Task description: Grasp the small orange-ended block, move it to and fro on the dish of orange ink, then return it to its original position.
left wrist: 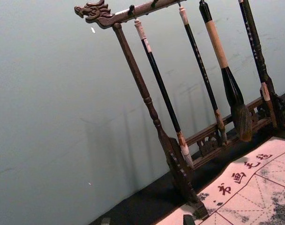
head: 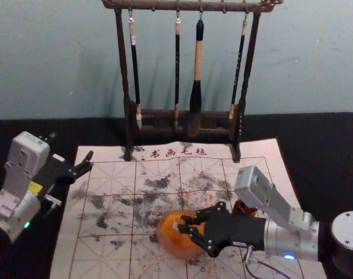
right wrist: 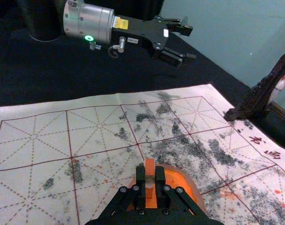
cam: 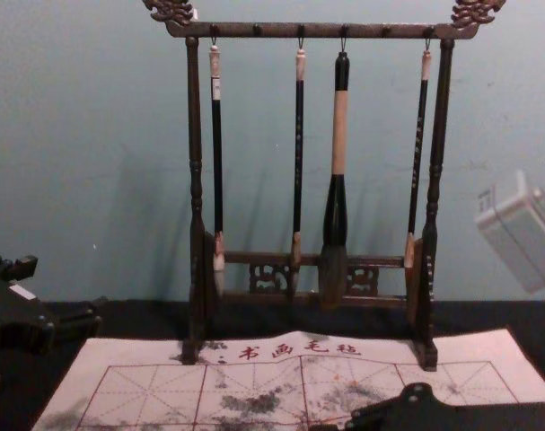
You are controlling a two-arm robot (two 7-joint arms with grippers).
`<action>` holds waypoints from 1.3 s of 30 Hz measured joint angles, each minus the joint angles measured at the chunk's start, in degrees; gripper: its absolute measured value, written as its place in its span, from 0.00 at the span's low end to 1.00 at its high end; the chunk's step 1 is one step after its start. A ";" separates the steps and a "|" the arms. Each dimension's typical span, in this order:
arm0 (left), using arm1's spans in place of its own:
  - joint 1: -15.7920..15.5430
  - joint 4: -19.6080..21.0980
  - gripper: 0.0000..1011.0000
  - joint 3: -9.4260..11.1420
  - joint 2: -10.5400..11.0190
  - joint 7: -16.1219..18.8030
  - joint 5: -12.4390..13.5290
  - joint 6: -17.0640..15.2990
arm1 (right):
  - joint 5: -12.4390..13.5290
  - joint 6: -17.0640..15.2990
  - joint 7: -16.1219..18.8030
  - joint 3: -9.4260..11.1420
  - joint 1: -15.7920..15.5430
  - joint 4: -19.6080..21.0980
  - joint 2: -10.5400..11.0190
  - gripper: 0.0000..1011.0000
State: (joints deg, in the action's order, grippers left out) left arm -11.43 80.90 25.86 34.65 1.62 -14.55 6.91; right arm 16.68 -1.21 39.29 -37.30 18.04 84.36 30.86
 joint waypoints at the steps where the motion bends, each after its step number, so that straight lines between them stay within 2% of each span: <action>1: 0.00 0.00 0.99 0.00 0.00 0.00 0.00 0.00 | -0.05 0.00 -0.04 0.00 0.12 -0.17 -0.13 0.08; 12: 0.00 0.00 0.99 0.00 0.00 0.00 0.00 0.00 | -0.58 -0.20 -0.96 0.35 1.72 -2.85 -1.84 0.08; 22: 0.00 0.00 0.99 0.00 0.00 0.00 0.00 0.00 | -0.83 -0.54 -1.60 1.16 2.23 -3.92 -2.17 0.08; 32: 0.00 0.00 0.99 0.00 0.00 0.00 0.00 0.00 | -0.29 -1.42 -1.69 2.31 1.54 -2.67 -0.87 0.08; 39: 0.00 0.00 0.99 0.00 0.00 0.00 0.00 0.00 | 0.57 -1.86 -0.82 2.82 0.21 -0.37 1.19 0.08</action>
State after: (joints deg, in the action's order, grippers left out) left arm -11.43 80.90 25.86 34.64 1.62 -14.55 6.91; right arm 17.26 -3.07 38.47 -34.48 18.25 83.99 32.05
